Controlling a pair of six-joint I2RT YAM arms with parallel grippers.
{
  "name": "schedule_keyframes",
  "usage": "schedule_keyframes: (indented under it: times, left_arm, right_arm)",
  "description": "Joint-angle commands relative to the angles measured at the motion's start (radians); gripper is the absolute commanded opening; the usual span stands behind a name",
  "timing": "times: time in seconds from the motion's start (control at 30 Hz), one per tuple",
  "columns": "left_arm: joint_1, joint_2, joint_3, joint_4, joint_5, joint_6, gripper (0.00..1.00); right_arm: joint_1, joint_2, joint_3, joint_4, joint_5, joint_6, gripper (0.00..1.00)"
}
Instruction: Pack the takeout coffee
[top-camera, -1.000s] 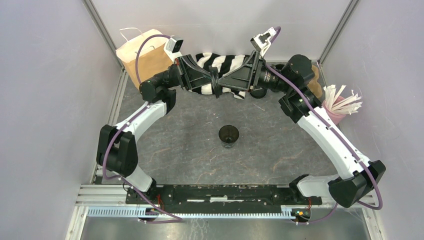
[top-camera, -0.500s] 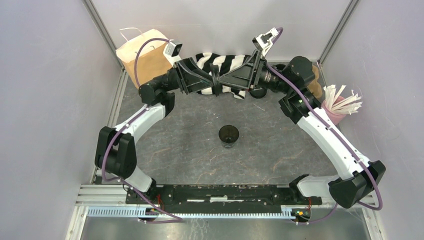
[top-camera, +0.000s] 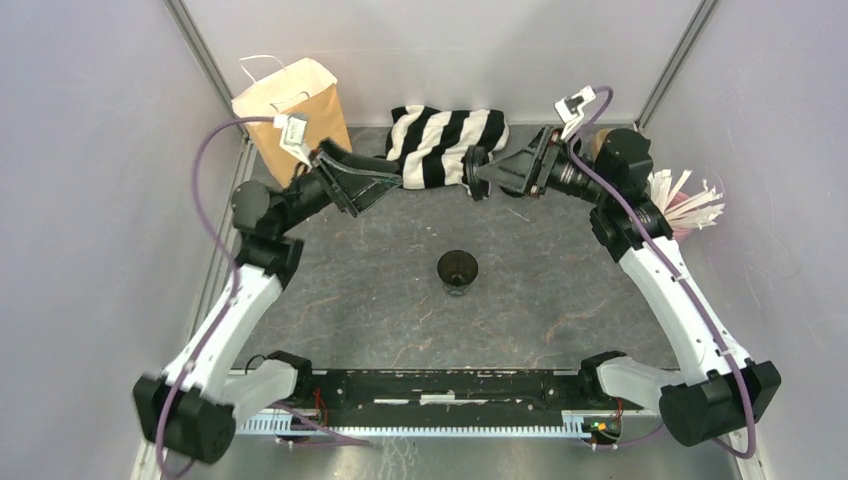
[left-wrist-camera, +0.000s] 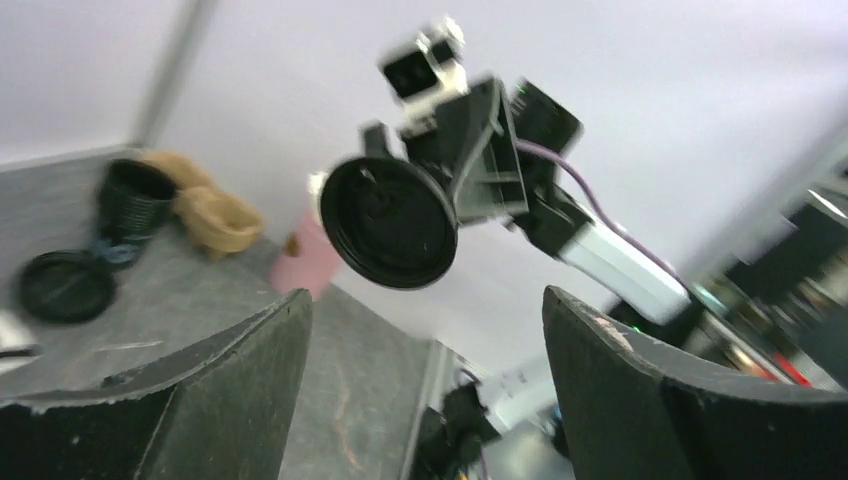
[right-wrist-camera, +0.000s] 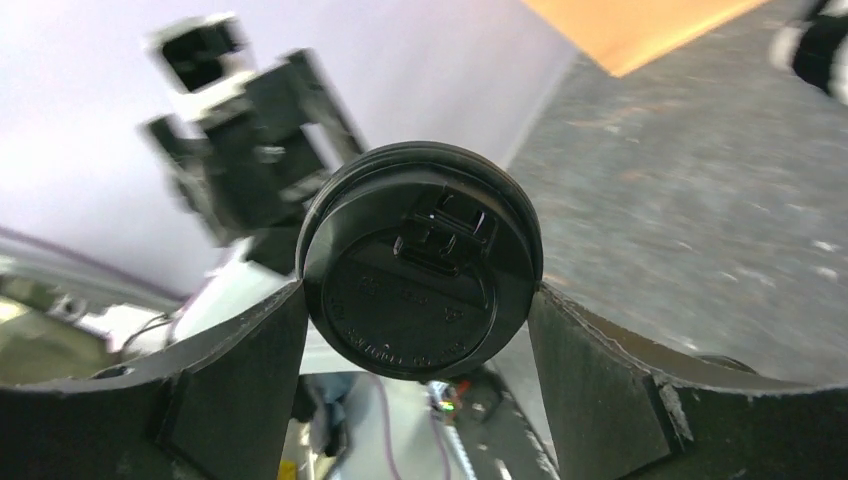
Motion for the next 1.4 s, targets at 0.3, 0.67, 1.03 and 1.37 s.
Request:
schedule_keyframes:
  times: [0.3, 0.67, 1.03, 1.37]
  left_arm:
    - [0.002, -0.422, 0.071, -1.265, -0.65, 0.598, 1.0]
    - [0.002, -0.386, 0.075, -1.355, -0.612, 0.476, 1.0]
    - [0.002, -0.351, 0.034, -1.392, -0.642, 0.438, 1.0]
    - [0.002, -0.391, -0.077, -1.36, -0.597, 0.413, 1.0]
  right_arm:
    - [0.023, -0.009, -0.002, -0.697, 0.35, -0.788, 0.85]
    - [0.335, 0.085, -0.008, -0.678, 0.72, -0.846, 0.85]
    - [0.54, 0.204, 0.039, -0.757, 1.052, -0.91, 0.85]
    - [0.599, 0.33, 0.092, -0.73, 1.06, -0.929, 0.85]
